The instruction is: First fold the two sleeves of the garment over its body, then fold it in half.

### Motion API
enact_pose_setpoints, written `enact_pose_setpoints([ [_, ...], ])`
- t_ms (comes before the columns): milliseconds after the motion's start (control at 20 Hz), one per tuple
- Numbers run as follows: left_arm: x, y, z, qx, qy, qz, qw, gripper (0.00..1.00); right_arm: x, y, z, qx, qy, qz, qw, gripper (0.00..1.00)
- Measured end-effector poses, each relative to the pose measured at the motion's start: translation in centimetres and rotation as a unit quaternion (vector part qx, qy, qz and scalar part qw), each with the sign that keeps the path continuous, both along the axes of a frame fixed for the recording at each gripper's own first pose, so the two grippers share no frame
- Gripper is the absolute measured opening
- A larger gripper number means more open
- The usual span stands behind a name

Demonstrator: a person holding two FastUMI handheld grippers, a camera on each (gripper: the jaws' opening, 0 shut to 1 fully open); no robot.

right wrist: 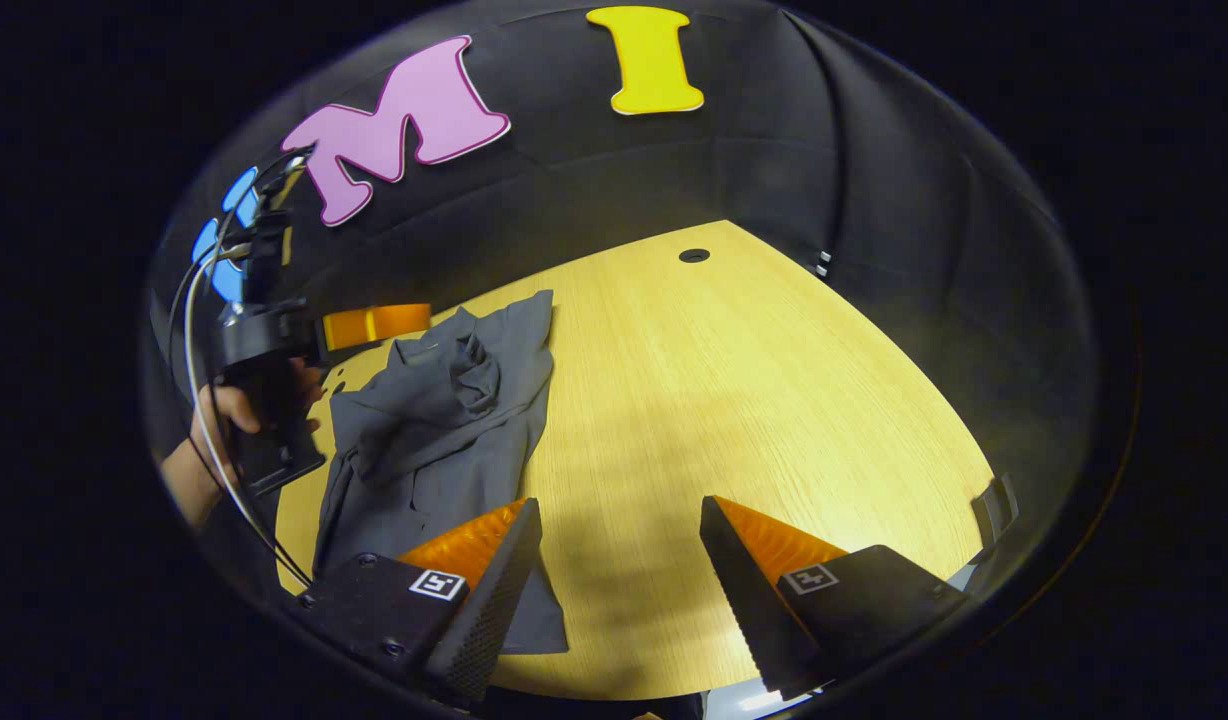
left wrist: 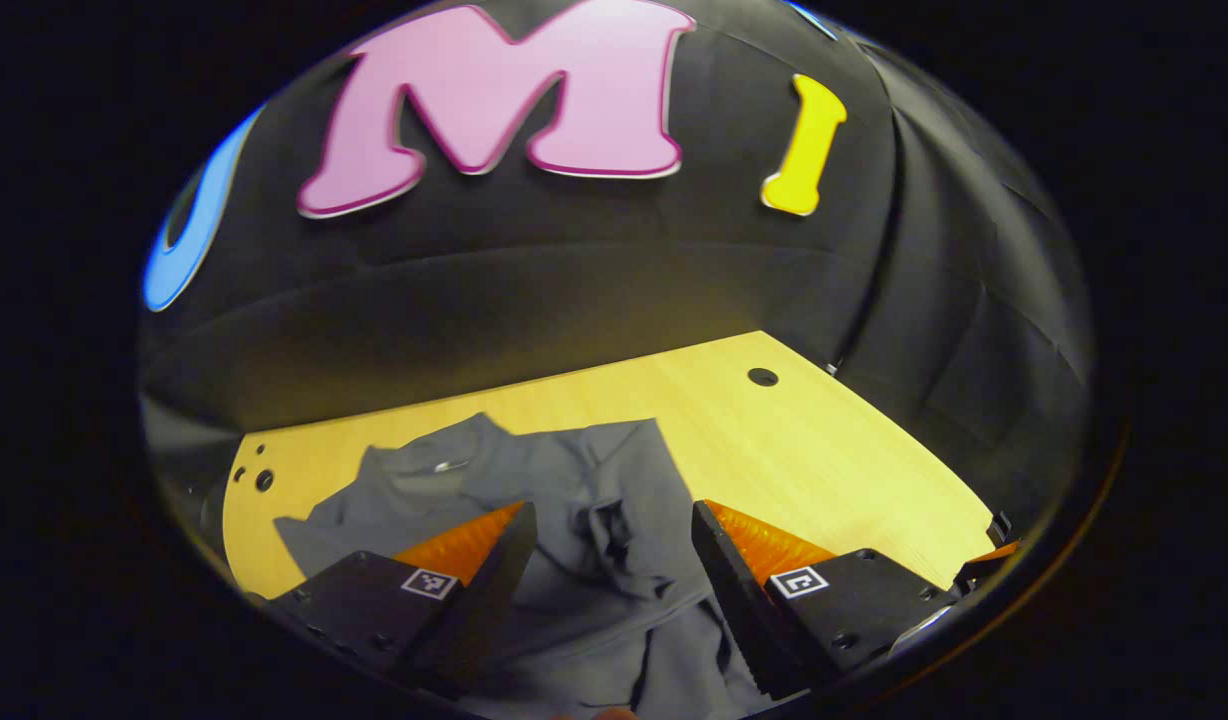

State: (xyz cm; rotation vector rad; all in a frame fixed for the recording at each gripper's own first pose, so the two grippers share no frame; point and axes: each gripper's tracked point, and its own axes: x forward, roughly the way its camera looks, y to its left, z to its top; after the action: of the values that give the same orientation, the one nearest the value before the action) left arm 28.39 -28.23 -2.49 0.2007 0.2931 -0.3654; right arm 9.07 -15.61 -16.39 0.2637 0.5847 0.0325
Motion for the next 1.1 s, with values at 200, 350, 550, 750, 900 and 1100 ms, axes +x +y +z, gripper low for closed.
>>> enact_pose_setpoints([
  [200, -5.3, 9.5, -2.3, -0.008, 0.007, 0.047, 0.999, 0.97, 0.1, 2.5, -1.1, 0.003, 0.023, 0.020, 1.000, 0.99],
  [350, -9.9, 17.5, -6.2, 0.000, 0.035, 0.097, 0.995, 0.97, -0.3, 5.4, -2.7, 0.014, 0.050, 0.041, 0.998, 0.99],
  [550, -16.5, 25.3, -11.7, -0.022, 0.086, 0.164, 0.983, 0.98, -1.3, 8.7, -5.1, 0.005, 0.079, 0.074, 0.994, 0.99],
  [750, -21.9, 30.1, -16.4, -0.050, 0.122, 0.212, 0.968, 0.98, -2.7, 10.9, -7.2, 0.004, 0.098, 0.083, 0.992, 0.99],
  [900, -24.3, 32.7, -18.6, -0.065, 0.136, 0.232, 0.961, 0.98, -3.9, 12.7, -7.4, 0.006, 0.095, 0.087, 0.992, 0.99],
  [1100, -26.6, 33.8, -20.6, -0.099, 0.157, 0.243, 0.952, 0.98, -6.2, 16.1, -7.7, -0.013, 0.101, 0.105, 0.989, 0.99],
])
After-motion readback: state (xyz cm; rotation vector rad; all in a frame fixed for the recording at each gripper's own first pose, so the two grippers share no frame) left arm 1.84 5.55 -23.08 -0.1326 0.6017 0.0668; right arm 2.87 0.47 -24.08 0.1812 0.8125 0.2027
